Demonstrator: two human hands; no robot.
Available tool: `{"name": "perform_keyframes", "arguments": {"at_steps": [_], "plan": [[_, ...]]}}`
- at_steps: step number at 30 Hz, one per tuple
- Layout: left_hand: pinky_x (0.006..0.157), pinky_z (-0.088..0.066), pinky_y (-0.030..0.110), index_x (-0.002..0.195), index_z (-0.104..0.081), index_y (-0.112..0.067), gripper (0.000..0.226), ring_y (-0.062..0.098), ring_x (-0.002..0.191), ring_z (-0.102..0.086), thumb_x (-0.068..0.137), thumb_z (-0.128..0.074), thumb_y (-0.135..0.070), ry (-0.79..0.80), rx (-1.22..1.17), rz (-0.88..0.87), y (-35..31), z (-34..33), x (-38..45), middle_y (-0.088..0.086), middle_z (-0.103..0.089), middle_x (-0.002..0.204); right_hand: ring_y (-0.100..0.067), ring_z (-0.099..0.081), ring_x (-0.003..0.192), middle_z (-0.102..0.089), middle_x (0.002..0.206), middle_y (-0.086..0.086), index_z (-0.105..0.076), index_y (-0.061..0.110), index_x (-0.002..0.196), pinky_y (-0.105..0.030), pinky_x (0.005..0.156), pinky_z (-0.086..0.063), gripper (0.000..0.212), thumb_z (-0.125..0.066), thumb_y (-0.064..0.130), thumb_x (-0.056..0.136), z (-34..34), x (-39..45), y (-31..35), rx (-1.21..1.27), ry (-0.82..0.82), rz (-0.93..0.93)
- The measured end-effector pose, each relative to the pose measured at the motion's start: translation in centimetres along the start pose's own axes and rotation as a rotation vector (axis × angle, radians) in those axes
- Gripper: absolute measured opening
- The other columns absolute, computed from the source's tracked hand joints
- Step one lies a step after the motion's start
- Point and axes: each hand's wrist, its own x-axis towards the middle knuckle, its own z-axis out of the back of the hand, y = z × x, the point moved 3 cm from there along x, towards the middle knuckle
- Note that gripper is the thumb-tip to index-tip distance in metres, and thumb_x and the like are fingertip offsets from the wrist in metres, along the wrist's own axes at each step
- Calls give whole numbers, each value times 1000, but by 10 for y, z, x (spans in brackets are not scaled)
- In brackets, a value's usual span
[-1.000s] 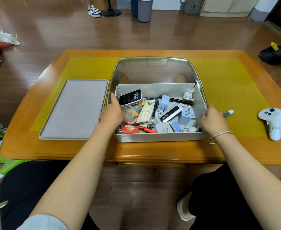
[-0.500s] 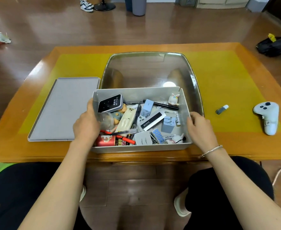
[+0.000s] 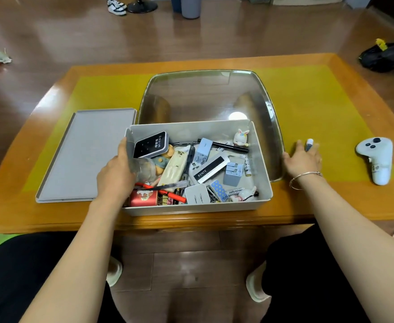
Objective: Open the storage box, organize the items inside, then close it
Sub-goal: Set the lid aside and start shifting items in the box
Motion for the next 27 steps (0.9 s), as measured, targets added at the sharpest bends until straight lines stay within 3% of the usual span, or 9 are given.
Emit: {"name": "perform_keyframes", "arguments": {"at_steps": [4, 9, 13, 18, 22, 27], "plan": [[57, -42, 36, 147, -17, -20, 74, 36, 81, -62, 88, -63, -13, -3, 14, 0, 0, 0, 1, 20, -64, 104, -42, -42, 119, -40, 136, -26, -57, -5, 118, -43, 101, -37, 31, -47, 11, 93, -6, -5, 5, 23, -156, 227], [56, -40, 36, 147, -16, -20, 74, 36, 78, -60, 88, -61, -11, -17, 17, -10, 0, -1, 2, 21, -64, 102, -41, -48, 110, -53, 116, -25, -64, 1, 115, -43, 94, -40, 36, -46, -5, 85, -8, -19, 5, 145, -248, 291], [57, -41, 37, 147, -17, -20, 72, 38, 81, -61, 89, -59, -11, -24, -6, -9, 0, -1, 2, 21, -64, 104, -43, -48, 111, -55, 116, -27, -45, 2, 132, -45, 94, -39, 48, -54, -1, 85, -2, -17, 5, 178, -236, 211], [57, -39, 36, 146, -19, -20, 72, 39, 83, -61, 88, -61, -11, -33, -24, -10, 0, -1, 1, 22, -64, 106, -43, -51, 102, -54, 110, -29, -58, -7, 103, -44, 88, -42, 24, -55, 7, 84, 0, -9, 5, 134, -177, 120], [58, -41, 38, 146, -19, -19, 72, 40, 83, -61, 88, -60, -10, -25, 5, 13, 2, -2, 3, 23, -64, 105, -43, -54, 102, -60, 108, -28, -58, -5, 106, -44, 83, -44, 25, -58, 14, 89, -1, -10, 4, 146, -180, 134], [57, -35, 38, 136, -32, -8, 49, 43, 86, -60, 92, -54, -9, -26, 17, 87, 4, -4, 2, 27, -62, 107, -40, -58, 90, -65, 94, -22, -56, -1, 109, -43, 73, -42, 30, -56, 25, 92, 22, -28, 25, 413, -333, 196]]}}
